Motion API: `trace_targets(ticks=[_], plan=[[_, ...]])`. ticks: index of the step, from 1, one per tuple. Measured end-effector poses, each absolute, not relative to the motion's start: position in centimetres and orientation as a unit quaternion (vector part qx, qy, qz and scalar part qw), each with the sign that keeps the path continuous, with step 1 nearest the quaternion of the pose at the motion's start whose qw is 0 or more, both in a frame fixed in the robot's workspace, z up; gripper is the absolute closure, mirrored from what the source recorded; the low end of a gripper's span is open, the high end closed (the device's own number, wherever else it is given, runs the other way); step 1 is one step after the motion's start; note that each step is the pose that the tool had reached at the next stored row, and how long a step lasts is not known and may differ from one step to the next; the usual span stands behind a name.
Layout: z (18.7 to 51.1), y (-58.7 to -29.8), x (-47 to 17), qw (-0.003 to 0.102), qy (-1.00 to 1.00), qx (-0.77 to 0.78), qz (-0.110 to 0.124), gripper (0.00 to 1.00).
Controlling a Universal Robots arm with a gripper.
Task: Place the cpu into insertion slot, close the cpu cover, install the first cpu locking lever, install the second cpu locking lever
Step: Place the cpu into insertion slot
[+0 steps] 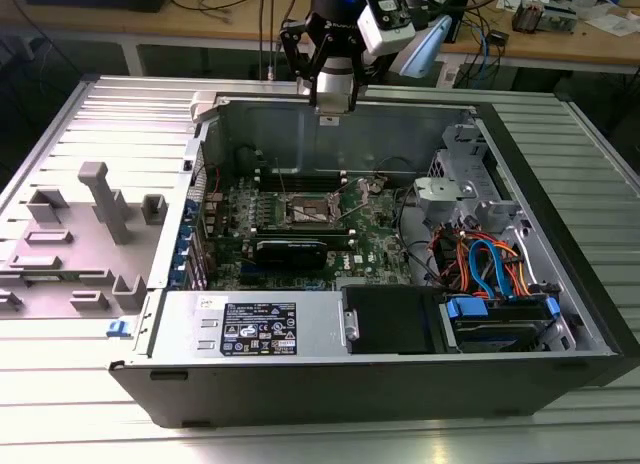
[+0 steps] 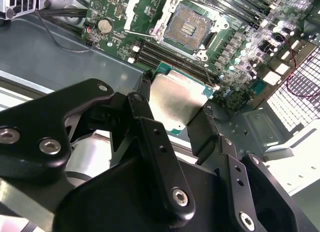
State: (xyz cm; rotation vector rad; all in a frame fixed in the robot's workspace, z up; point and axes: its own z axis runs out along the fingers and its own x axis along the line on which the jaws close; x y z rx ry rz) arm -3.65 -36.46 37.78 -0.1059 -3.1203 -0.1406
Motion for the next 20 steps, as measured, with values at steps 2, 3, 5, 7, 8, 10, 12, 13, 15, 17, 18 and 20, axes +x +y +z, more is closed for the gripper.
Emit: trace_targets(ticks=[2, 3, 5, 7, 8, 10, 12, 13, 15, 17, 18, 20], plan=[[37.77, -36.46, -3.65, 0.008, -0.998, -0.035, -0.045, 0.46], [37.77, -36.46, -3.64, 0.008, -0.998, -0.036, -0.045, 0.46], [37.75, -36.45, -3.65, 0.007, -0.998, -0.052, -0.045, 0.46], [37.74, -36.45, -3.64, 0.007, -0.997, -0.059, -0.045, 0.46], [37.75, -36.46, -3.65, 0.007, -0.997, -0.059, -0.045, 0.46], [37.75, -36.46, -3.69, 0.007, -0.997, -0.059, -0.045, 0.46], [37.75, -36.45, -3.69, 0.007, -0.997, -0.059, -0.045, 0.46], [37.75, -36.46, -3.69, 0.007, -0.997, -0.059, -0.045, 0.46], [37.75, -36.46, -3.7, 0.007, -0.997, -0.059, -0.045, 0.46], [37.75, -36.46, -3.7, 0.007, -0.997, -0.059, -0.045, 0.46], [37.75, -36.46, -3.7, 0.007, -0.997, -0.059, -0.045, 0.46], [37.75, -36.45, -3.7, 0.007, -0.997, -0.059, -0.045, 0.46]])
